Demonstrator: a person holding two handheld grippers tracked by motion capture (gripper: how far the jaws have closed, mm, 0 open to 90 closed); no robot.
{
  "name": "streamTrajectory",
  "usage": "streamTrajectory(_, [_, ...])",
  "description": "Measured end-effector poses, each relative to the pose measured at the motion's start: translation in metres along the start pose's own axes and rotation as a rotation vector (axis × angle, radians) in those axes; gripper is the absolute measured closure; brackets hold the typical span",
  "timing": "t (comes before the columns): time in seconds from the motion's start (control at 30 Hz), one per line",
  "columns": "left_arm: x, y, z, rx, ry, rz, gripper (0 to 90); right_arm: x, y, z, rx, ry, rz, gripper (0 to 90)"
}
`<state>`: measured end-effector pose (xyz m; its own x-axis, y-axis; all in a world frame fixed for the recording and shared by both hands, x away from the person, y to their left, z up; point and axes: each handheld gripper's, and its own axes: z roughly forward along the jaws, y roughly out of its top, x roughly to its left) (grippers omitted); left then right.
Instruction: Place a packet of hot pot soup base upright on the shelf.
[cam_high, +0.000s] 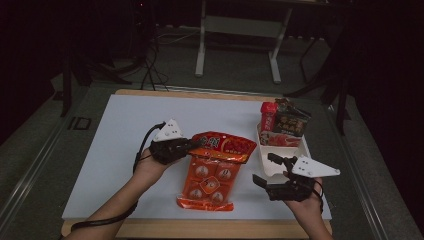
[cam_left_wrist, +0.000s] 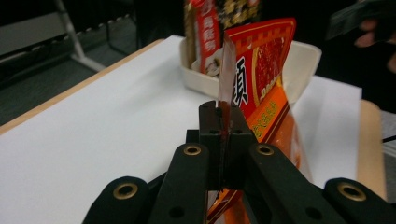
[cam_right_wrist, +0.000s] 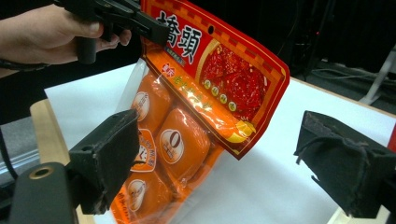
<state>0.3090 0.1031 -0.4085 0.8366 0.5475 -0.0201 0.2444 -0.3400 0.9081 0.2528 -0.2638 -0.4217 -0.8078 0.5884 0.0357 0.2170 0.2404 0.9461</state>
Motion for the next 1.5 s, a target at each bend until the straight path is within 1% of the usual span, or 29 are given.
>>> streamTrajectory(0.17, [-0.006,0.000,-0.006,-0.018,-0.007,0.016,89.8,0.001,0.003,-0.001,0.002,0.011,0.009,14.1])
streamTrajectory(0.23, [-0.008,0.000,-0.008,-0.019,-0.004,0.015,89.8,0.002,0.003,0.000,-0.004,0.011,0.007,14.1])
streamTrajectory(0.27, [-0.010,0.000,-0.009,-0.017,-0.004,0.012,89.8,0.002,0.004,0.000,-0.007,0.020,0.006,14.0])
streamTrajectory(0.33, [-0.011,0.001,-0.010,-0.022,-0.009,0.010,89.8,0.002,0.004,0.001,-0.001,0.019,0.005,13.9])
streamTrajectory(0.37, [-0.017,0.003,-0.013,-0.038,-0.031,0.033,89.8,0.002,0.005,0.002,0.001,0.015,0.001,13.9])
streamTrajectory(0.43, [-0.022,0.005,-0.015,-0.046,-0.045,0.051,89.8,0.001,0.006,0.005,0.005,0.017,-0.002,14.1])
streamTrajectory(0.5, [-0.026,0.006,-0.017,-0.044,-0.041,0.064,89.7,0.000,0.007,0.006,0.011,0.025,0.000,15.0])
streamTrajectory(0.53, [-0.028,0.006,-0.018,-0.050,-0.049,0.065,89.8,-0.001,0.007,0.006,0.009,0.027,0.000,17.9])
streamTrajectory(0.57, [-0.029,0.006,-0.018,-0.053,-0.055,0.063,89.8,-0.002,0.007,0.007,0.014,0.048,0.006,19.2])
streamTrajectory(0.67, [-0.032,0.007,-0.020,-0.063,-0.061,0.073,89.8,-0.005,0.006,0.012,0.022,0.069,0.023,20.8])
streamTrajectory(0.7, [-0.033,0.008,-0.021,-0.066,-0.065,0.068,89.8,-0.006,0.006,0.014,0.023,0.060,0.024,20.8])
streamTrajectory(0.8, [-0.038,0.010,-0.023,-0.085,-0.080,0.078,89.9,-0.011,0.005,0.019,0.022,0.071,0.042,23.0])
streamTrajectory(0.87, [-0.042,0.013,-0.024,-0.096,-0.086,0.090,89.9,-0.013,0.006,0.022,0.019,0.100,0.053,25.8])
streamTrajectory(0.9, [-0.044,0.014,-0.025,-0.103,-0.091,0.096,89.9,-0.014,0.006,0.024,0.014,0.112,0.050,29.5])
streamTrajectory(0.93, [-0.044,0.014,-0.025,-0.103,-0.091,0.096,89.9,-0.014,0.006,0.024,0.014,0.112,0.050,29.5])
streamTrajectory(0.97, [-0.048,0.017,-0.026,-0.114,-0.101,0.099,89.9,-0.015,0.006,0.025,0.018,0.135,0.053,31.5])
streamTrajectory(1.0, [-0.050,0.018,-0.026,-0.119,-0.107,0.103,89.9,-0.015,0.005,0.027,0.024,0.174,0.031,40.4])
streamTrajectory(1.03, [-0.052,0.019,-0.027,-0.124,-0.109,0.104,89.9,-0.015,0.004,0.028,0.032,0.194,0.014,42.8])
streamTrajectory(1.1, [-0.055,0.021,-0.027,-0.124,-0.116,0.115,89.9,-0.013,0.003,0.028,0.036,0.207,-0.002,50.5])
streamTrajectory(1.13, [-0.055,0.021,-0.027,-0.124,-0.116,0.115,89.9,-0.013,0.003,0.028,0.036,0.207,-0.002,50.5])
streamTrajectory(1.17, [-0.058,0.022,-0.027,-0.133,-0.121,0.116,89.9,-0.011,0.002,0.028,0.033,0.213,-0.008,53.1])
streamTrajectory(1.2, [-0.058,0.022,-0.027,-0.132,-0.127,0.114,89.9,-0.010,0.003,0.026,0.024,0.221,-0.013,62.6])
streamTrajectory(1.23, [-0.058,0.023,-0.027,-0.133,-0.129,0.110,89.9,-0.010,0.003,0.025,0.025,0.222,-0.016,66.5])
streamTrajectory(1.3, [-0.059,0.023,-0.027,-0.134,-0.135,0.107,89.9,-0.010,0.005,0.024,0.032,0.227,-0.021,70.4])
streamTrajectory(1.33, [-0.059,0.023,-0.027,-0.129,-0.131,0.114,89.9,-0.010,0.005,0.024,0.037,0.239,-0.019,74.0])
streamTrajectory(1.37, [-0.059,0.022,-0.027,-0.130,-0.133,0.111,89.8,-0.009,0.005,0.024,0.047,0.254,-0.022,75.9])
streamTrajectory(1.4, [-0.059,0.022,-0.027,-0.124,-0.135,0.108,89.8,-0.009,0.005,0.025,0.056,0.254,-0.032,78.5])
streamTrajectory(1.47, [-0.058,0.020,-0.027,-0.123,-0.133,0.100,89.8,-0.008,0.004,0.026,0.070,0.274,-0.024,85.7])
streamTrajectory(1.5, [-0.057,0.020,-0.026,-0.119,-0.132,0.094,89.8,-0.007,0.004,0.026,0.079,0.274,-0.028,86.8])
